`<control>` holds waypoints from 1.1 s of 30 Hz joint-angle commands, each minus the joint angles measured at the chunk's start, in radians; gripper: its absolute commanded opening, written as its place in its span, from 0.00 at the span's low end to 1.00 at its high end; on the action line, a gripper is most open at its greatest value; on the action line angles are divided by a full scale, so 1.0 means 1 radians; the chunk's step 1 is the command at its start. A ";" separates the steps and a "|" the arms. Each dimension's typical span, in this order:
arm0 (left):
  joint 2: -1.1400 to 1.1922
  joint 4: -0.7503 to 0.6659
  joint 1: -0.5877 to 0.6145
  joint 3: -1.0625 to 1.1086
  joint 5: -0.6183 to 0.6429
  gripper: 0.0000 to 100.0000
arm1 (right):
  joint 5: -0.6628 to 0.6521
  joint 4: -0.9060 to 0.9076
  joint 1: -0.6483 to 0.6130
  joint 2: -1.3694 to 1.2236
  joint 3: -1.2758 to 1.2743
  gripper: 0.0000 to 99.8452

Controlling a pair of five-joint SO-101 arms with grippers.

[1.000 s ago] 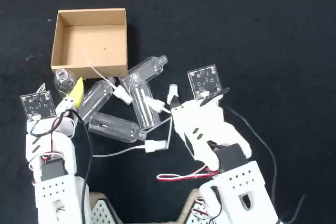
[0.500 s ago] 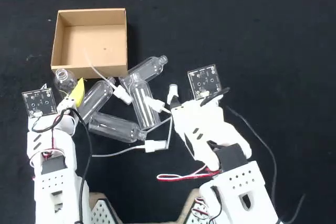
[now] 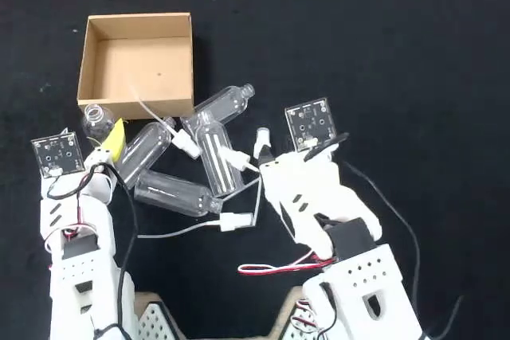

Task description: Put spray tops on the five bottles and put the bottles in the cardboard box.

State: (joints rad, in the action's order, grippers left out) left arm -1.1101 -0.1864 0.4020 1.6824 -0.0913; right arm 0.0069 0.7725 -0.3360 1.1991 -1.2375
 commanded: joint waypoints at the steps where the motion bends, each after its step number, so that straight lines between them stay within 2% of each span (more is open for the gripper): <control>1: 0.057 -0.060 0.002 0.008 0.008 0.33 | 0.003 -0.025 -0.011 -0.005 0.005 0.16; 14: 0.218 -0.222 0.001 0.005 0.000 0.33 | 0.003 -0.025 -0.011 -0.005 0.005 0.16; 24: 0.388 -0.236 0.002 -0.085 0.006 0.33 | 0.003 -0.025 -0.011 -0.005 0.005 0.16; 30: 0.399 -0.394 0.002 -0.030 0.006 0.33 | 0.002 -0.025 -0.011 -0.005 0.005 0.16; 33: 0.400 -0.408 0.002 -0.031 0.006 0.33 | 0.002 -0.025 -0.011 -0.005 0.005 0.16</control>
State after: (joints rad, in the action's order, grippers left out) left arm -0.7142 -0.5516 0.4020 1.6517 -0.0913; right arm 0.0069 0.7725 -0.3360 1.1991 -1.2375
